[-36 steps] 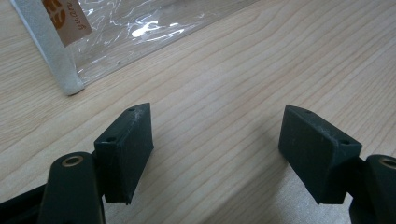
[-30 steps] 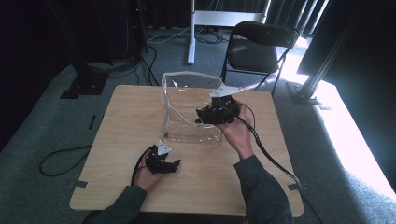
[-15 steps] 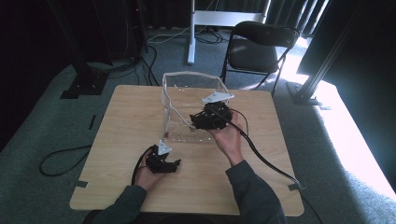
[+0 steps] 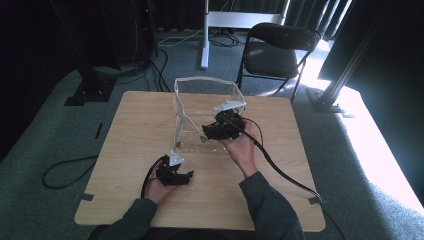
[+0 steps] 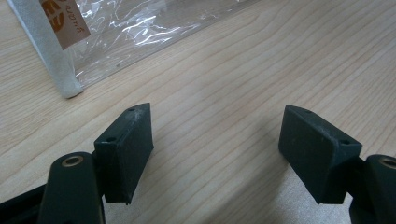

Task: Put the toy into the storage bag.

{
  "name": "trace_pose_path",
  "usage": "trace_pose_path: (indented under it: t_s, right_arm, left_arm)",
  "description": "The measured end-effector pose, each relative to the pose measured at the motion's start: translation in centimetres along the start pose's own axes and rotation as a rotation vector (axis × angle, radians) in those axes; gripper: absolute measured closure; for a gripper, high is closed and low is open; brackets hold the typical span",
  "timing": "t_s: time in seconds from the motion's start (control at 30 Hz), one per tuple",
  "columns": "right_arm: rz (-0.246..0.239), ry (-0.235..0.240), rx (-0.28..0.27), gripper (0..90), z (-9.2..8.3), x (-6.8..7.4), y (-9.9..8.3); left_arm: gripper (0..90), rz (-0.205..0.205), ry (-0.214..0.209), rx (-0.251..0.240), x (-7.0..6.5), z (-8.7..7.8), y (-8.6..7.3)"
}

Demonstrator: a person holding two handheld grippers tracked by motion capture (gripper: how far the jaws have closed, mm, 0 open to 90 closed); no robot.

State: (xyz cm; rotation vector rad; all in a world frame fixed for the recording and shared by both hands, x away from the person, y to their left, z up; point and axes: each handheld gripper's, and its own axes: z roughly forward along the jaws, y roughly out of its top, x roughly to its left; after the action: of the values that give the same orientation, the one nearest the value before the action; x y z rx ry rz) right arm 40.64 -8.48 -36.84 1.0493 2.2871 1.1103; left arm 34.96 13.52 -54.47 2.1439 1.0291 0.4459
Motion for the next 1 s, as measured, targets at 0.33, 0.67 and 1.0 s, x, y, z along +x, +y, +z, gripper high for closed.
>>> trace_pose_path:
  t_s: [0.33, 0.67, 1.0]
  right_arm:
    - [0.011, 0.004, 0.026, 24.5, 0.7, -0.1, -0.1]
    - [0.028, 0.012, 0.051, 24.4, 0.9, -0.3, -0.1]
    - [0.046, 0.031, 0.085, 24.4, 1.5, -0.7, 0.1]
  left_arm:
    - [26.4, 0.004, 0.001, 0.002, 0.0, 0.0, 0.0]
    - [26.4, 0.005, 0.001, 0.002, 0.0, 0.0, 0.0]
    - [26.4, 0.004, 0.002, 0.002, 0.0, 0.0, 0.0]
